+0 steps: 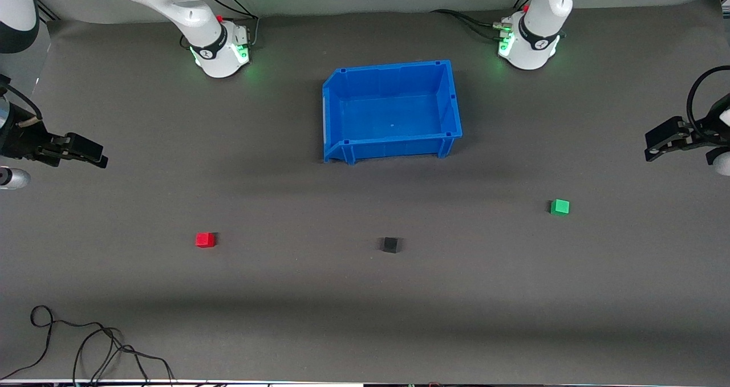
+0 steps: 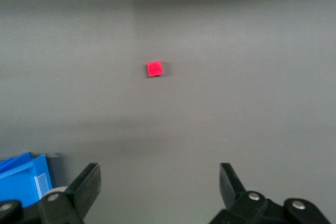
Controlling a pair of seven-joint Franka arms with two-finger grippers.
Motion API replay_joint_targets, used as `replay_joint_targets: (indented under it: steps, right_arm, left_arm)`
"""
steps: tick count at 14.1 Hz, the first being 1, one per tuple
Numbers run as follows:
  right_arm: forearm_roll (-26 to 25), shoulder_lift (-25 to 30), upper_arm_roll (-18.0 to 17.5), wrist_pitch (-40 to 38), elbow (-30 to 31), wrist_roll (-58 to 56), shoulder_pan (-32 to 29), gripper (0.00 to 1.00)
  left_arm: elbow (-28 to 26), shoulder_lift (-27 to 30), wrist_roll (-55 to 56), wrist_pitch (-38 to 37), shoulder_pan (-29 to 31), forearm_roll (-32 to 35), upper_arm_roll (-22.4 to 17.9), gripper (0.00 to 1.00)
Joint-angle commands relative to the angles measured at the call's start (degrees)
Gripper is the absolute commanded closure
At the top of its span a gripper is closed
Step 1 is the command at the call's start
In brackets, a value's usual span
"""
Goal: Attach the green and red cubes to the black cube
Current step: 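Move the right gripper toward the red cube while the left gripper approaches the green cube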
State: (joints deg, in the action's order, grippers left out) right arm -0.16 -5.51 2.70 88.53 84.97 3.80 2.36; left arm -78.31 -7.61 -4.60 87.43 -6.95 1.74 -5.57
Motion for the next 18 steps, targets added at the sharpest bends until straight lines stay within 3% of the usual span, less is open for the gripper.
replay_joint_targets:
  steps: [1, 9, 11, 14, 18]
  right_arm:
    - [0.33, -1.0, 0.03, -1.07, -2.0, 0.24, 0.28, 0.0]
    - [0.33, -1.0, 0.03, -1.25, -1.82, 0.33, 0.98, 0.0]
    - [0.25, -1.0, 0.03, -1.34, -1.47, -0.28, 0.9, 0.0]
    - [0.42, -1.0, 0.47, -4.24, -1.12, -0.81, 0.72, 0.0]
    - [0.25, -1.87, 0.47, -3.8, -0.77, -1.07, 0.89, 0.0]
  left_arm:
    - [-0.09, 0.05, -0.59, 0.37, -0.35, 0.64, -0.23, 0.0]
    - [-0.71, -0.04, 3.44, 1.16, -0.97, -0.5, -0.14, 0.0]
    - [-3.77, 0.48, 2.85, 1.61, -0.7, -1.29, -0.14, 0.0]
    - [-4.22, -1.09, 4.06, 1.34, -0.88, -1.47, -0.14, 0.0]
    - [-10.62, -1.89, 17.92, 5.97, -1.31, -1.47, 0.03, 0.0]
